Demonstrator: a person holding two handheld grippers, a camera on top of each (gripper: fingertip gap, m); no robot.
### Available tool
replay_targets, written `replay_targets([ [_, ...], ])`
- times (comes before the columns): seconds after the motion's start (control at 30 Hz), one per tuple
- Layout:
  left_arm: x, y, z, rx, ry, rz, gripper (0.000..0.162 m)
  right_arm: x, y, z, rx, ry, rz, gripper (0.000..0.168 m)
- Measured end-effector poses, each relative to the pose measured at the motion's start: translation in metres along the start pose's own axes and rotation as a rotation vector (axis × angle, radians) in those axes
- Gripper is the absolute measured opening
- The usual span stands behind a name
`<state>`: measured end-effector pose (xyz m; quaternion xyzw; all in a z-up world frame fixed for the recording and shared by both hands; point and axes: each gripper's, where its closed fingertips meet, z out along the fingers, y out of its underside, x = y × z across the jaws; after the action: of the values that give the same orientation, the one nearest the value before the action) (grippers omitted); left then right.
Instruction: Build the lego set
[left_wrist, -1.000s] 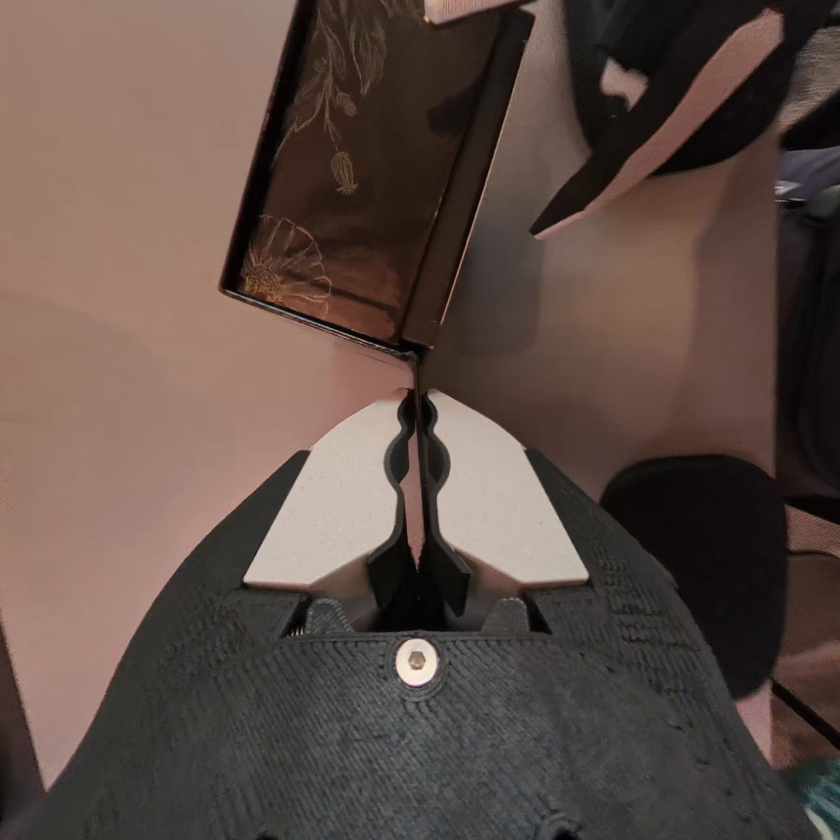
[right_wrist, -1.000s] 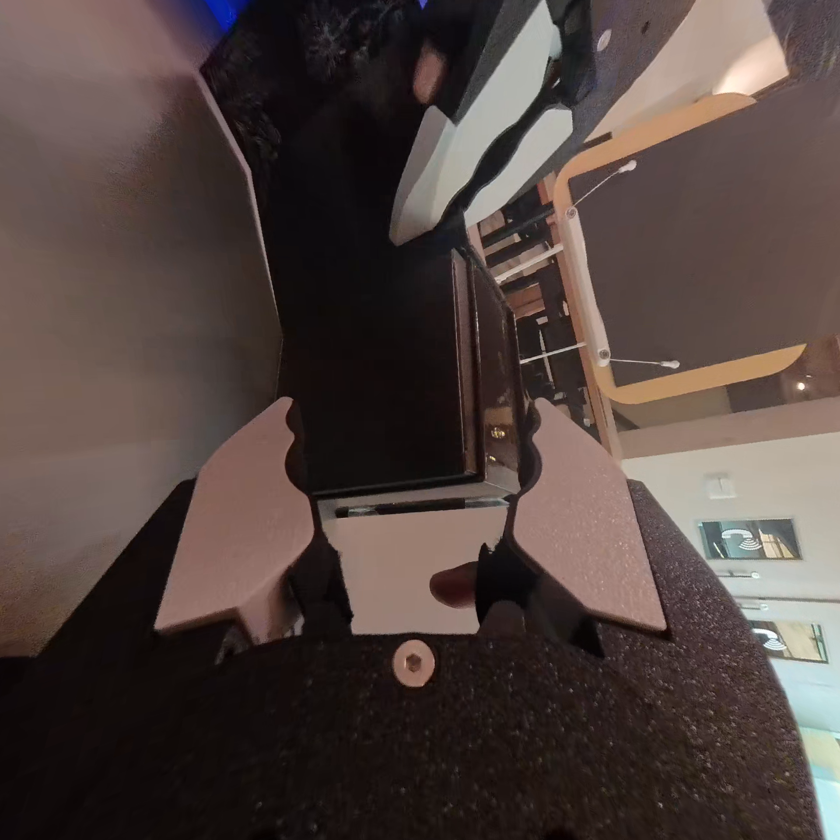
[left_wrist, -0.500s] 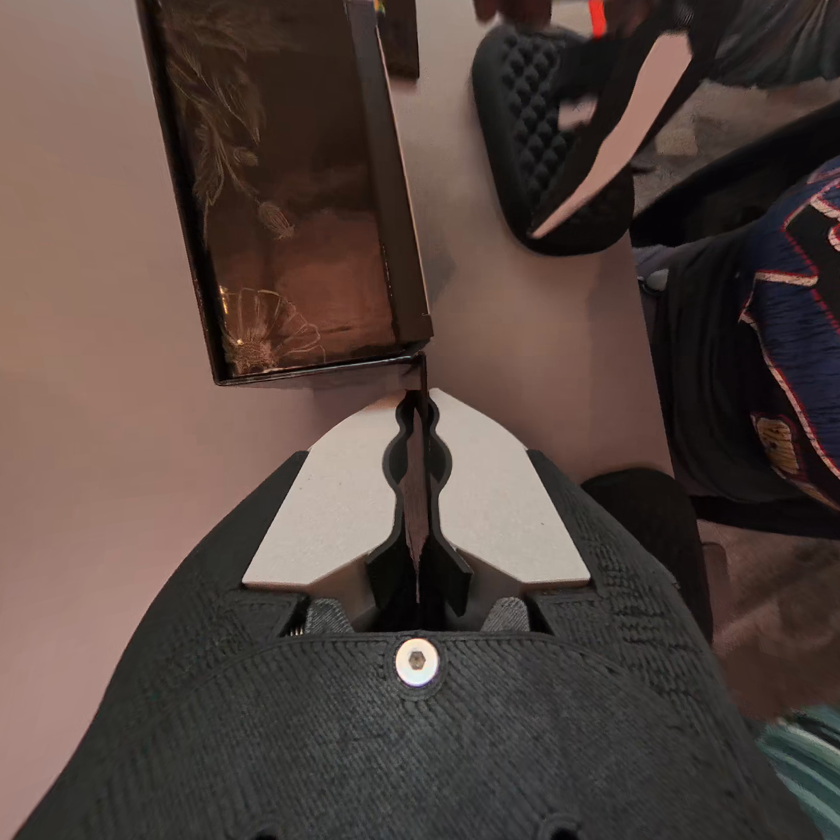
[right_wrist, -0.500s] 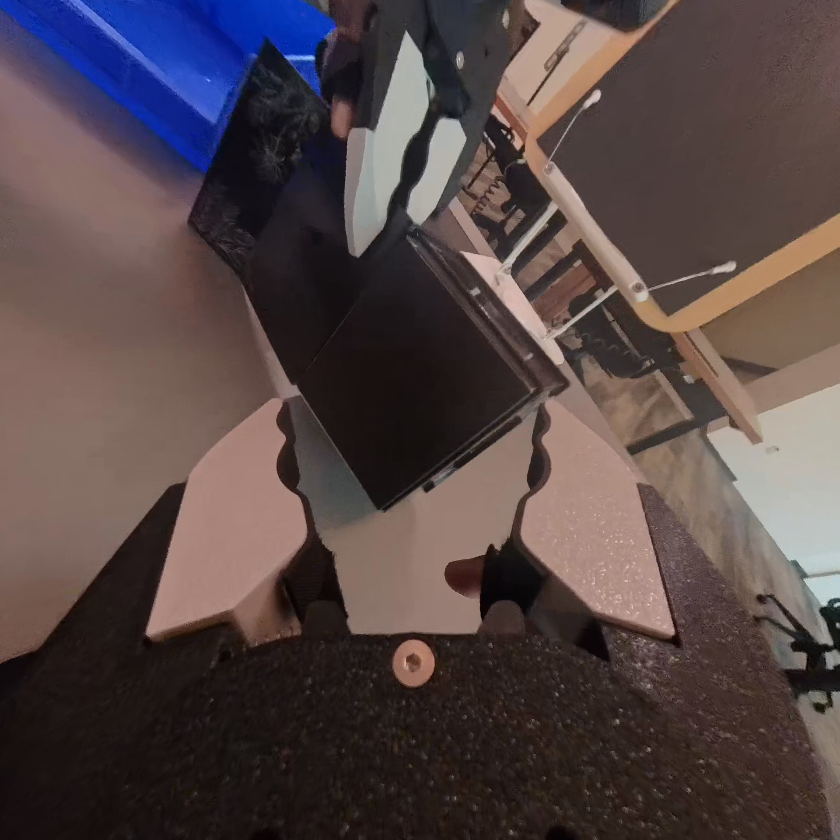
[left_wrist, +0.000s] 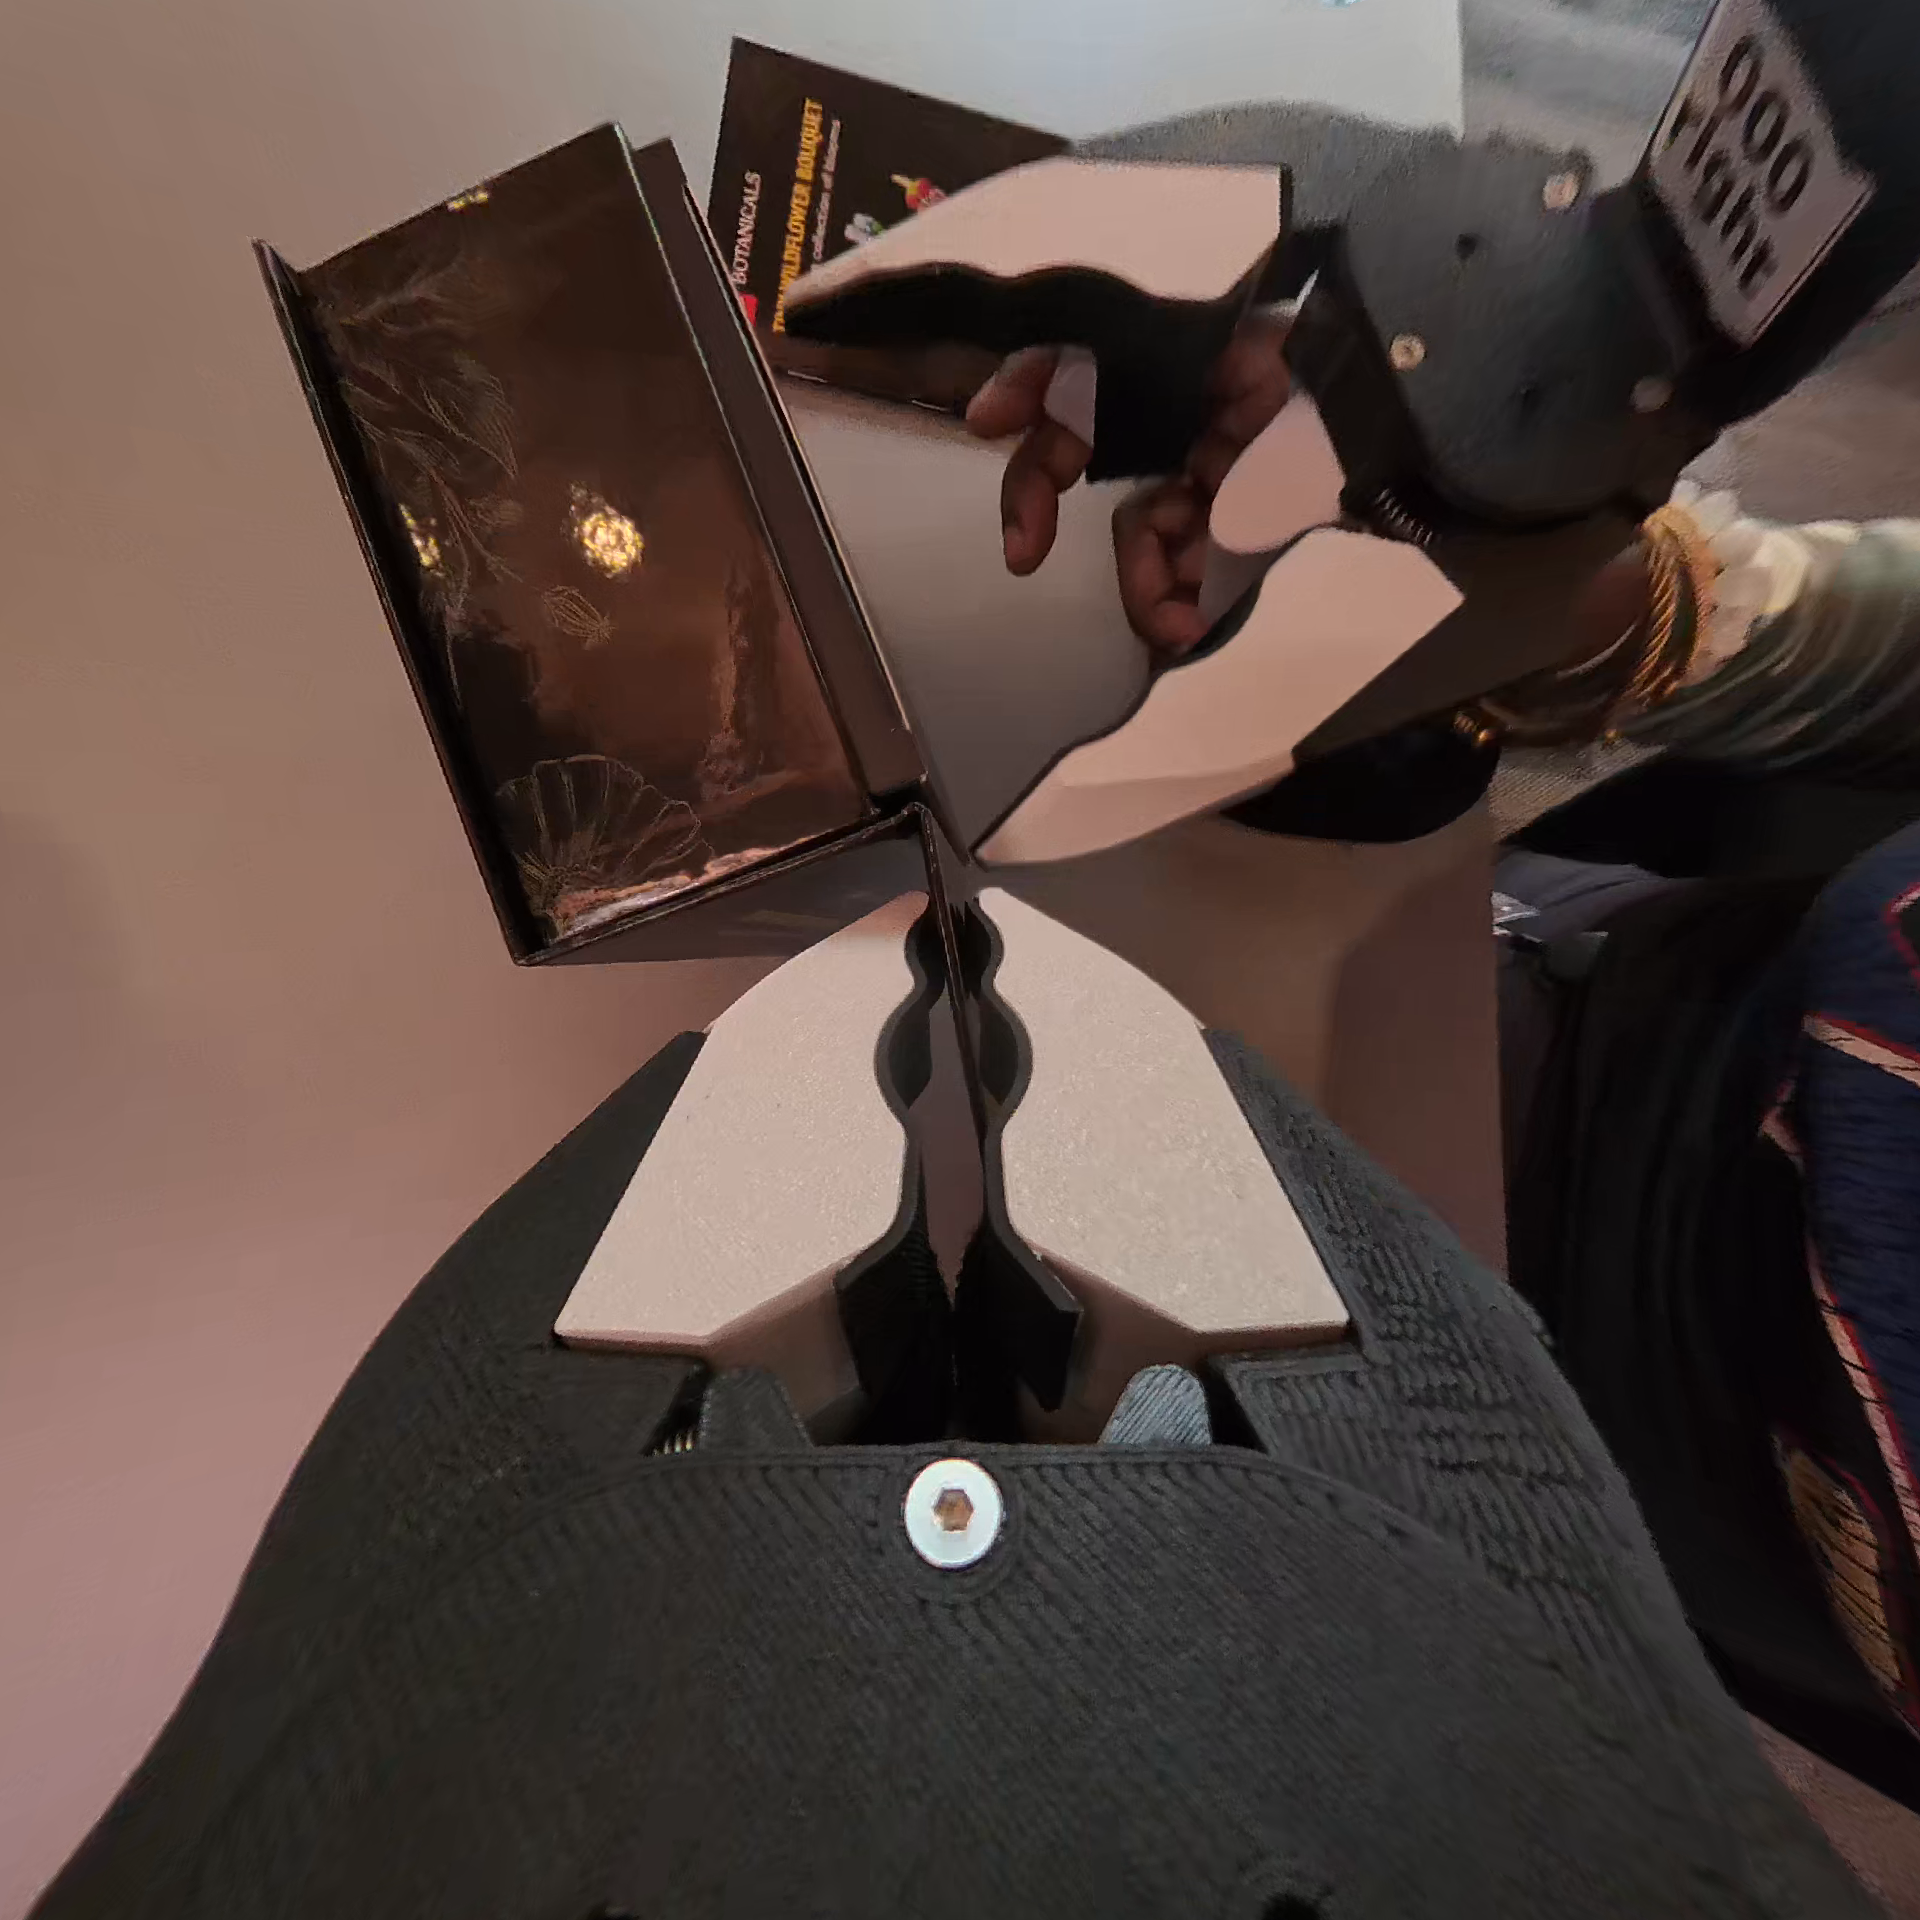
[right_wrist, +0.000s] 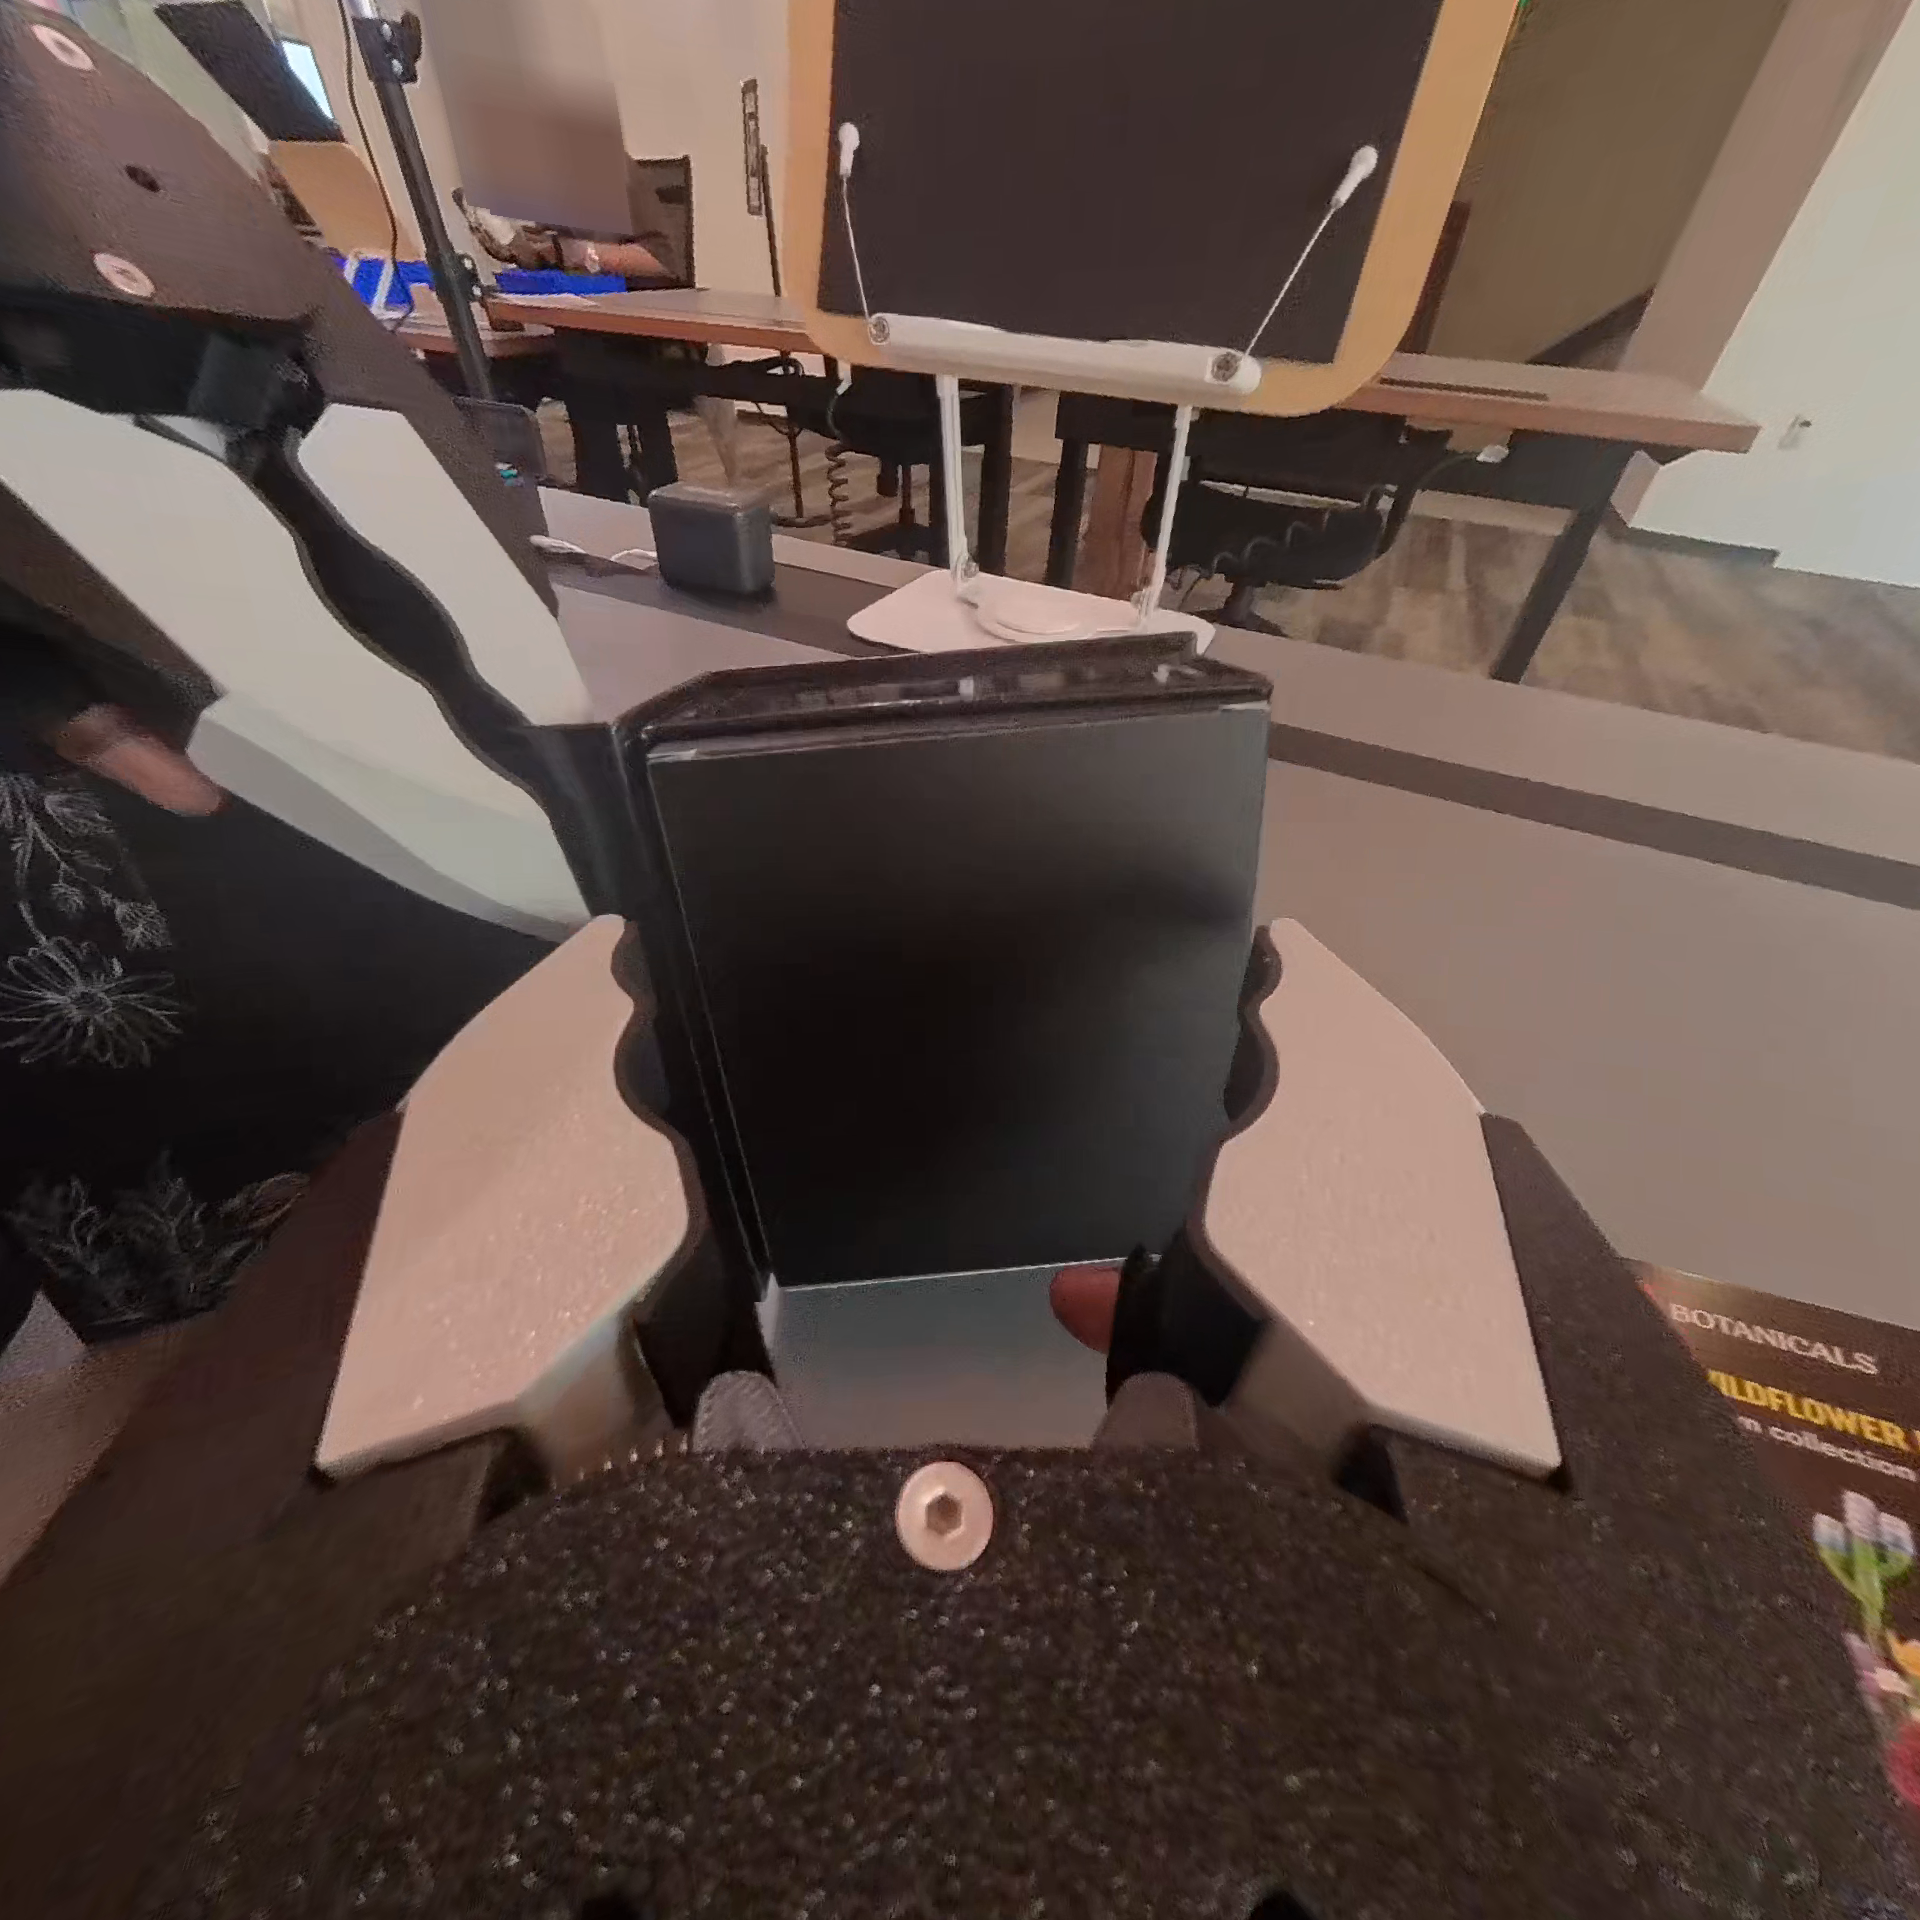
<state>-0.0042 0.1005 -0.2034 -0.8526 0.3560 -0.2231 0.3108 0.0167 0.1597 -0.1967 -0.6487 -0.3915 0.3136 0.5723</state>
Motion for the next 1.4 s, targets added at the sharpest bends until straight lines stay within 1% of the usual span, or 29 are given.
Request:
replay_targets([
  [0.1,0.007,-0.003,0.008,-0.054,-0.053,0.056,0.003,0.009,-0.003,-0.015,0.014,-0.025,0.004,0.104],
  [0.2,0.012,-0.006,0.017,-0.108,-0.131,0.106,0.004,0.016,0.004,-0.027,-0.014,-0.043,0.019,0.108],
  [0.3,0.018,-0.008,0.026,-0.176,-0.258,0.193,0.005,0.017,0.008,-0.041,-0.043,-0.090,0.021,0.113],
  [0.4,0.029,-0.011,0.034,-0.213,-0.331,0.260,0.004,0.029,0.000,-0.056,-0.026,-0.128,0.121,0.112],
  [0.47,0.038,-0.014,0.041,-0.220,-0.357,0.293,0.004,0.038,-0.002,-0.065,-0.033,-0.150,0.197,0.106],
  [0.53,0.052,-0.015,0.051,-0.220,-0.365,0.330,0.004,0.043,0.011,-0.072,-0.120,-0.156,0.253,0.099],
  [0.57,0.054,-0.014,0.055,-0.229,-0.414,0.373,0.004,0.042,0.015,-0.075,-0.153,-0.179,0.272,0.101],
  [0.63,0.059,-0.010,0.062,-0.252,-0.500,0.466,0.004,0.043,0.020,-0.082,-0.204,-0.214,0.293,0.098],
  [0.73,0.063,0.001,0.069,-0.295,-0.592,0.595,0.004,0.041,0.020,-0.096,-0.252,-0.345,0.390,0.096],
  [0.77,0.063,0.005,0.071,-0.304,-0.607,0.627,0.004,0.042,0.020,-0.102,-0.264,-0.393,0.440,0.093],
  [0.83,0.062,0.009,0.072,-0.310,-0.622,0.702,0.004,0.047,0.025,-0.107,-0.290,-0.435,0.486,0.079],
  [0.9,0.060,0.013,0.071,-0.347,-0.628,0.827,0.004,0.050,0.033,-0.105,-0.307,-0.426,0.461,0.058],
  [0.93,0.058,0.017,0.070,-0.373,-0.631,0.882,0.003,0.048,0.035,-0.103,-0.308,-0.439,0.441,0.056],
  [1.07,0.044,0.035,0.063,-0.540,-0.623,1.146,0.003,0.032,0.043,-0.091,-0.337,-0.494,0.339,0.054],
  [1.17,0.031,0.049,0.053,-0.639,-0.617,1.233,0.003,0.021,0.046,-0.075,-0.356,-0.526,0.284,0.054],
  [1.3,0.009,0.060,0.032,-0.784,-0.691,1.338,0.004,0.008,0.058,-0.057,-0.448,-0.582,0.183,0.052],
  [1.4,0.003,0.072,0.027,-0.841,-0.685,1.361,0.003,0.000,0.051,-0.040,-0.417,-0.616,0.105,0.051],
])
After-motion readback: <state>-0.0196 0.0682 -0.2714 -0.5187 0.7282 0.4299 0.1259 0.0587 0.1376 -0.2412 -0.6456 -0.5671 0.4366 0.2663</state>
